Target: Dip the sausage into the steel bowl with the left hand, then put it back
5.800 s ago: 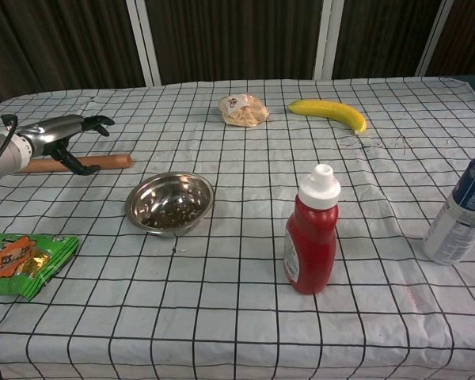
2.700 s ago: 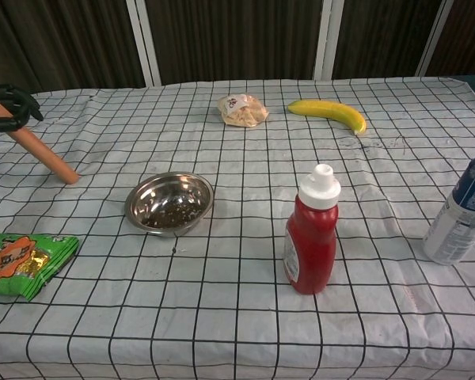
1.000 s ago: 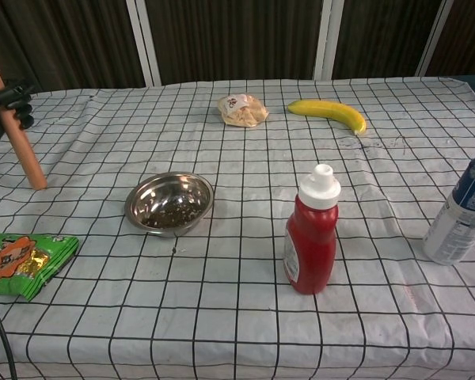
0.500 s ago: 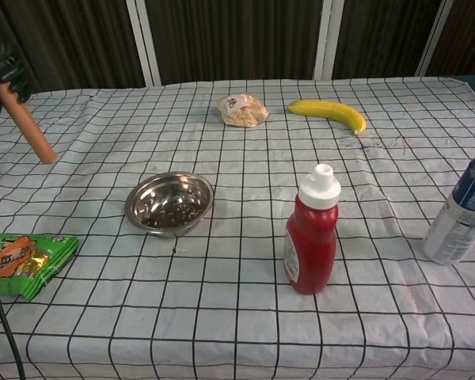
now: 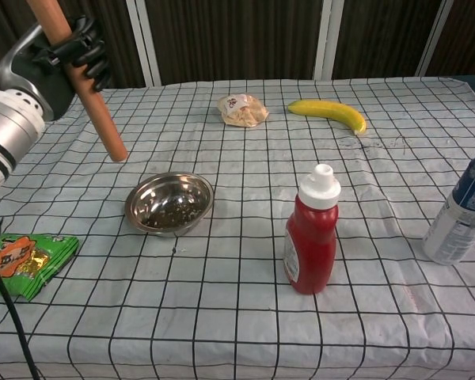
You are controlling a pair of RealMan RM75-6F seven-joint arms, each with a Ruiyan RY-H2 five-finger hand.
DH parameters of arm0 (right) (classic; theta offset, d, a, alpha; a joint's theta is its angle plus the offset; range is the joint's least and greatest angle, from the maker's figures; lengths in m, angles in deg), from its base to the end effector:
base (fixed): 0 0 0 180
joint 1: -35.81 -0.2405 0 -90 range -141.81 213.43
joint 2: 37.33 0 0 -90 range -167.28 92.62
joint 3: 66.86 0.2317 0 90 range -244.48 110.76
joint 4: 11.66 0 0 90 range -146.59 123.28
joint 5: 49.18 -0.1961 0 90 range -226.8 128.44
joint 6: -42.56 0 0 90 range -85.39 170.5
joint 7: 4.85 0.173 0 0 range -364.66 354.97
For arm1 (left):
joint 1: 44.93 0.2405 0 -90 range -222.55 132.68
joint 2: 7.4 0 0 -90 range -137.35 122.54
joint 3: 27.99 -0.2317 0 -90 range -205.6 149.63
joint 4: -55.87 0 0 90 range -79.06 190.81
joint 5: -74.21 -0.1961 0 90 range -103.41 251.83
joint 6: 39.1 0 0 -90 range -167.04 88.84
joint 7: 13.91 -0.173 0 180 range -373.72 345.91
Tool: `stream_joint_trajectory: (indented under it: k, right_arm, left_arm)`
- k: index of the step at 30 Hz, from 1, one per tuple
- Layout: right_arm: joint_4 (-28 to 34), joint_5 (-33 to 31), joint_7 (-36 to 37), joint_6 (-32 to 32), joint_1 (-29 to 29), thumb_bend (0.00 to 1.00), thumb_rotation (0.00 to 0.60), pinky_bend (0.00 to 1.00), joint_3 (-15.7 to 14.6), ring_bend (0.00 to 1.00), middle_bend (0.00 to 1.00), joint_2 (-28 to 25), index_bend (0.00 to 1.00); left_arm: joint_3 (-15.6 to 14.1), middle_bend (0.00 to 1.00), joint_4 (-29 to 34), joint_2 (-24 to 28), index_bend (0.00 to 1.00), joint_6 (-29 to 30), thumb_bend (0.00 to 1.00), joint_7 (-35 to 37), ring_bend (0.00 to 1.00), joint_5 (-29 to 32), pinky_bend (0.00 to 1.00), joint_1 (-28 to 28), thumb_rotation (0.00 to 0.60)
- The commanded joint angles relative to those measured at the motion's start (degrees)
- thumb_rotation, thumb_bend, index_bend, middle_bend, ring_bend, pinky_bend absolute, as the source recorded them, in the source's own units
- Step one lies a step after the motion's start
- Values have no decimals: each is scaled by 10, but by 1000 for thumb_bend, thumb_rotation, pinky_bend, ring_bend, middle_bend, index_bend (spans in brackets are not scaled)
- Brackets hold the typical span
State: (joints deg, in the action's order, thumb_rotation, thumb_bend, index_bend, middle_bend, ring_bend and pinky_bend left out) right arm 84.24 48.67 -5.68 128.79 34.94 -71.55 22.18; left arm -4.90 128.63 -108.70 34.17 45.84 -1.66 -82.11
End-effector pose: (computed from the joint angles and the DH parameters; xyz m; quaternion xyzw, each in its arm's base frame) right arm -0.2689 -0.1579 0.1481 0.6640 -0.3899 0.3617 0.5255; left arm -0.1038 0.3740 0.0340 -0.2641 -0.6121 -0.7413 0.0776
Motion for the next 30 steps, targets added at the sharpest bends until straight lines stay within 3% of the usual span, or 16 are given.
stream_joint_trajectory:
  k: [1,9,30]
  right_arm:
    - [-2,3,7,6,3,382,600,0,-1,0,0,-3,0]
    - [-4,4,18,12,6,382,600,0,-1,0,0,-8,0]
    - [-6,11,20,19,10,381,600,0,-4,0,0,-10,0]
  left_arm:
    - [-9,1000,-11,-24,1000,-7,990,-18,957,-10,1000,-17,600]
    - [-20,1000,-98,-97,1000,-28,987,-13,954,-12,1000,-46,600]
    - [-80,1000,-190,-142,1000,-29,993,50,952,-49,1000,-24,600]
